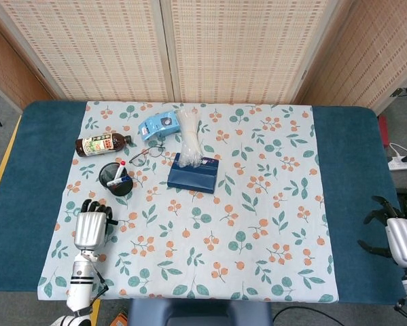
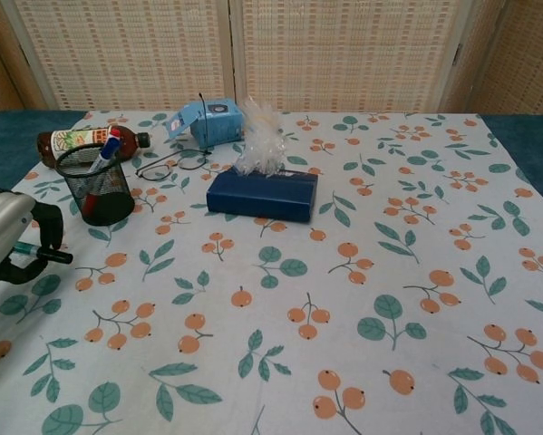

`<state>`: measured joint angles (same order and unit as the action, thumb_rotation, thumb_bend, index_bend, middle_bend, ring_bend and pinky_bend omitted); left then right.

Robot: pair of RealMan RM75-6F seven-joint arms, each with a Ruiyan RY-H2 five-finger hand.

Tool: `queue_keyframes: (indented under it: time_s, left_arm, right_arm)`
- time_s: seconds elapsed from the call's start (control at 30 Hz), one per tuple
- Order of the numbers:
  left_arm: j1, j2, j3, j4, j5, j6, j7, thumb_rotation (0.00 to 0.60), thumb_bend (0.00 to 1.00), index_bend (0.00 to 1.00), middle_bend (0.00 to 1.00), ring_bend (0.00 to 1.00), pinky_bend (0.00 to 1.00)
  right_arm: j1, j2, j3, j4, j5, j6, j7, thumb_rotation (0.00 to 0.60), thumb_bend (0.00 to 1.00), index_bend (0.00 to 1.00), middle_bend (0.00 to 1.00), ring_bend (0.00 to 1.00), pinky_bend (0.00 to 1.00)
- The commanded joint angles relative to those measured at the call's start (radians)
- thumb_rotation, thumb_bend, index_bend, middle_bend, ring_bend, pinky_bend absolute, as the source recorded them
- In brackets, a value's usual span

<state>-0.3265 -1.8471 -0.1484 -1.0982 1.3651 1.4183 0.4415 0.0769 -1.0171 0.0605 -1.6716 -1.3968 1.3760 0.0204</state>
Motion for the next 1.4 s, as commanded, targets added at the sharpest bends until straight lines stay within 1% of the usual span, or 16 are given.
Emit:
queue_keyframes:
  time_s: [0.03, 0.07, 0.1, 0.17, 0.23, 0.33, 0.43, 0.47, 0.53, 0.63, 0.87, 1.03, 1.17, 1.2, 1.3, 1.4]
  left_arm:
    - [0.035, 0.217, -0.043, -0.293, 0.031, 0.095, 0.015, 0.600, 0.30, 0.60, 0.68, 0.31, 0.22]
    - [0.043, 0.291, -0.066, -0.402, 0.022, 0.098, -0.002, 0.600, 0.30, 0.59, 0.68, 0.31, 0.22]
    - [0.045, 0.346, -0.085, -0.476, 0.019, 0.097, -0.016, 0.600, 0.30, 0.59, 0.67, 0.31, 0.22]
    - [0.040, 0.439, -0.121, -0.599, 0.015, 0.078, -0.072, 0.600, 0.30, 0.59, 0.67, 0.31, 0.22]
    - [0.021, 0.523, -0.163, -0.712, -0.013, 0.019, -0.179, 0.600, 0.30, 0.59, 0.67, 0.31, 0.23]
    - [-0.028, 0.612, -0.234, -0.817, -0.109, -0.131, -0.387, 0.600, 0.30, 0.59, 0.67, 0.31, 0.23]
    - [-0.092, 0.682, -0.314, -0.852, -0.242, -0.329, -0.631, 0.600, 0.30, 0.59, 0.67, 0.31, 0.23]
    - [-0.119, 0.698, -0.345, -0.836, -0.288, -0.400, -0.713, 0.600, 0.30, 0.59, 0.67, 0.31, 0.23]
    - [-0.158, 0.699, -0.376, -0.793, -0.320, -0.481, -0.811, 0.600, 0.30, 0.59, 0.67, 0.31, 0.22]
    - [-0.216, 0.669, -0.389, -0.699, -0.334, -0.566, -0.899, 0.600, 0.30, 0.61, 0.67, 0.30, 0.22]
    - [-0.305, 0.578, -0.362, -0.499, -0.336, -0.652, -0.968, 0.600, 0.30, 0.61, 0.68, 0.30, 0.21]
    - [-0.324, 0.550, -0.347, -0.414, -0.329, -0.683, -1.018, 0.600, 0.30, 0.61, 0.68, 0.30, 0.21]
    - [-0.326, 0.545, -0.341, -0.396, -0.321, -0.691, -1.037, 0.600, 0.30, 0.61, 0.67, 0.30, 0.21]
    - [-0.325, 0.539, -0.330, -0.377, -0.317, -0.703, -1.054, 0.600, 0.30, 0.61, 0.67, 0.29, 0.21]
    - [-0.329, 0.540, -0.310, -0.352, -0.283, -0.738, -1.086, 0.600, 0.30, 0.57, 0.62, 0.27, 0.20]
    - [-0.337, 0.565, -0.298, -0.354, -0.216, -0.809, -1.167, 0.600, 0.30, 0.48, 0.49, 0.22, 0.18]
  right_arm:
    - [-0.003, 0.000, 0.001, 0.003, -0.006, 0.008, 0.012, 0.600, 0.00, 0.51, 0.15, 0.29, 0.04]
    - [-0.003, 0.001, 0.001, 0.004, -0.009, 0.009, 0.016, 0.600, 0.00, 0.51, 0.15, 0.29, 0.04]
    - [-0.004, 0.002, 0.000, 0.004, -0.011, 0.010, 0.017, 0.600, 0.00, 0.51, 0.15, 0.29, 0.04]
    - [-0.004, 0.003, -0.001, 0.004, -0.015, 0.011, 0.020, 0.600, 0.00, 0.51, 0.15, 0.29, 0.04]
    - [-0.005, 0.004, -0.001, 0.002, -0.019, 0.014, 0.025, 0.600, 0.00, 0.51, 0.15, 0.29, 0.04]
    - [-0.007, 0.006, -0.001, 0.001, -0.021, 0.019, 0.029, 0.600, 0.00, 0.51, 0.15, 0.29, 0.04]
    - [-0.010, 0.008, 0.001, 0.003, -0.017, 0.022, 0.034, 0.600, 0.00, 0.51, 0.15, 0.29, 0.04]
    - [-0.010, 0.009, 0.002, 0.005, -0.013, 0.021, 0.038, 0.600, 0.00, 0.51, 0.15, 0.29, 0.04]
    - [-0.011, 0.010, 0.004, 0.008, -0.007, 0.020, 0.041, 0.600, 0.00, 0.51, 0.15, 0.29, 0.04]
    - [-0.011, 0.009, 0.007, 0.012, -0.001, 0.019, 0.044, 0.600, 0.00, 0.51, 0.15, 0.29, 0.04]
    - [-0.009, 0.007, 0.008, 0.008, 0.008, 0.011, 0.030, 0.600, 0.00, 0.51, 0.15, 0.29, 0.04]
    - [-0.009, 0.007, 0.008, 0.003, 0.009, 0.011, 0.025, 0.600, 0.00, 0.51, 0.15, 0.29, 0.04]
    - [-0.008, 0.006, 0.008, 0.001, 0.009, 0.010, 0.022, 0.600, 0.00, 0.51, 0.15, 0.29, 0.04]
    - [-0.007, 0.006, 0.007, -0.001, 0.009, 0.006, 0.020, 0.600, 0.00, 0.51, 0.15, 0.29, 0.04]
    - [-0.004, 0.006, 0.005, -0.004, 0.009, 0.000, 0.017, 0.600, 0.00, 0.51, 0.15, 0.29, 0.04]
    - [-0.002, 0.011, 0.001, -0.008, 0.008, -0.013, 0.024, 0.600, 0.00, 0.51, 0.15, 0.29, 0.04]
